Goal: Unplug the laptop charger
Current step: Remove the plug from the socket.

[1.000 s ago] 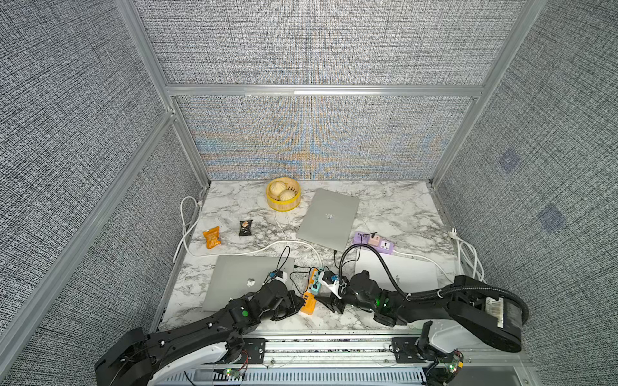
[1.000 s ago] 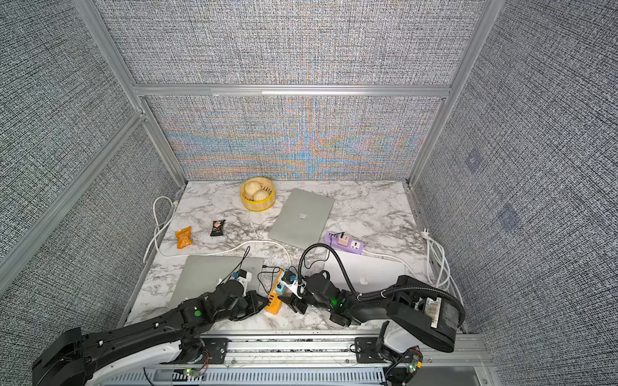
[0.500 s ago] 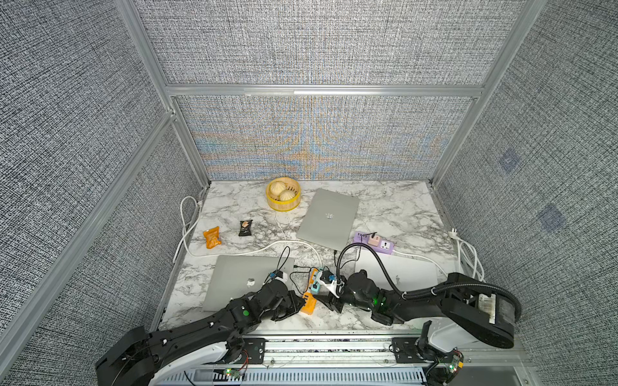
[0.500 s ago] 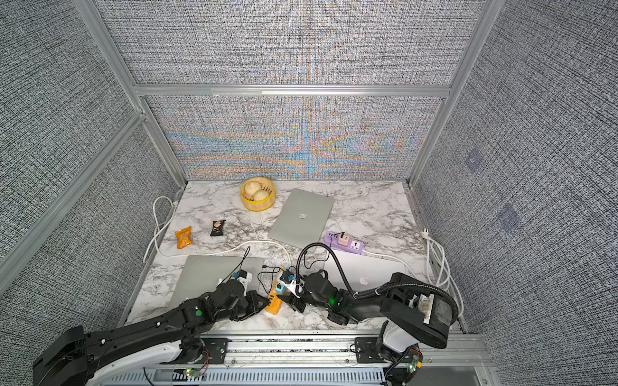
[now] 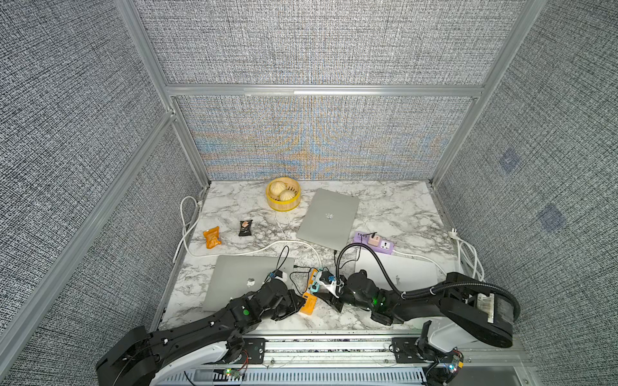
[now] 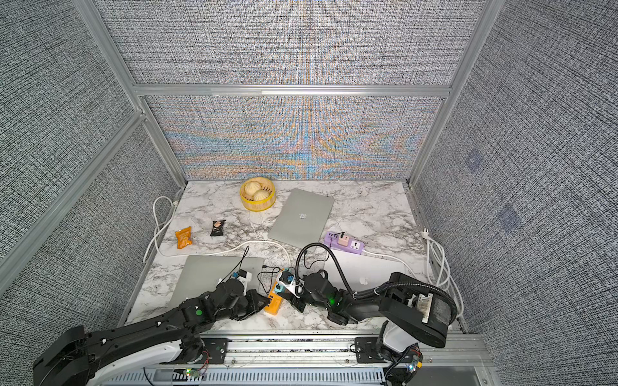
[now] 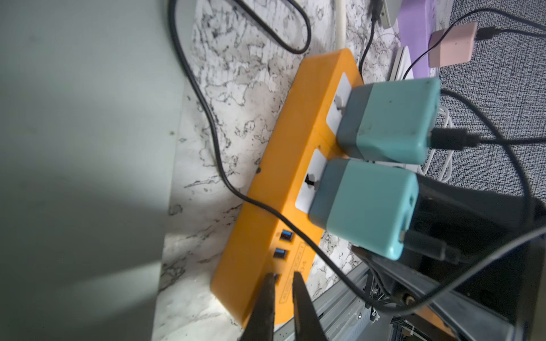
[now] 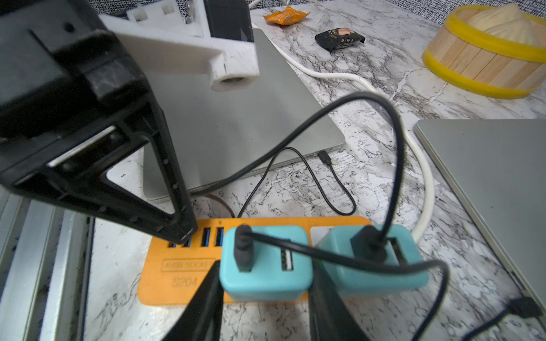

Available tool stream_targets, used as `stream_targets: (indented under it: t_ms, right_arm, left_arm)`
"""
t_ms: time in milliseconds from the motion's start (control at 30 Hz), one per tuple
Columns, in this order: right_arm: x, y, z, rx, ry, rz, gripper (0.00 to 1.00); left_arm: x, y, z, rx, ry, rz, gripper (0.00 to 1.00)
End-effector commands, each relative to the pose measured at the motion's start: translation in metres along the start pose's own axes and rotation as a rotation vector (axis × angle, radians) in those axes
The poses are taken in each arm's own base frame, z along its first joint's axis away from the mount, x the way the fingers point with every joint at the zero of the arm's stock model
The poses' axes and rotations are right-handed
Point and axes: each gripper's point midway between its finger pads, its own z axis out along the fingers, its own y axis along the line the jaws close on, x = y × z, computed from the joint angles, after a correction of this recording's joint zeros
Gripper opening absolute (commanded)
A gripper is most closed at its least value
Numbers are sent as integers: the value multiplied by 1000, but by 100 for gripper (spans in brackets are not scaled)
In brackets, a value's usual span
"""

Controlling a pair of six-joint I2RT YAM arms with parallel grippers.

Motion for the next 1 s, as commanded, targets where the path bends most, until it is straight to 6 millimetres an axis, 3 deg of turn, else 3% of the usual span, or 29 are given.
stream_targets:
  t_ms: [0,600,967]
  right_arm:
    - [-6,6,0,-29,-29,-19,36]
    - [-14,7,-6,-31,-49,9,25]
    - [-16,10,1,7,-45,-60,22]
  left_arm:
    - [0,18,-1,-60,-12,-17,15]
    - [1,21,4,-80,3,-31,15]
    - [-1,24,7,-88,-5,-63,15]
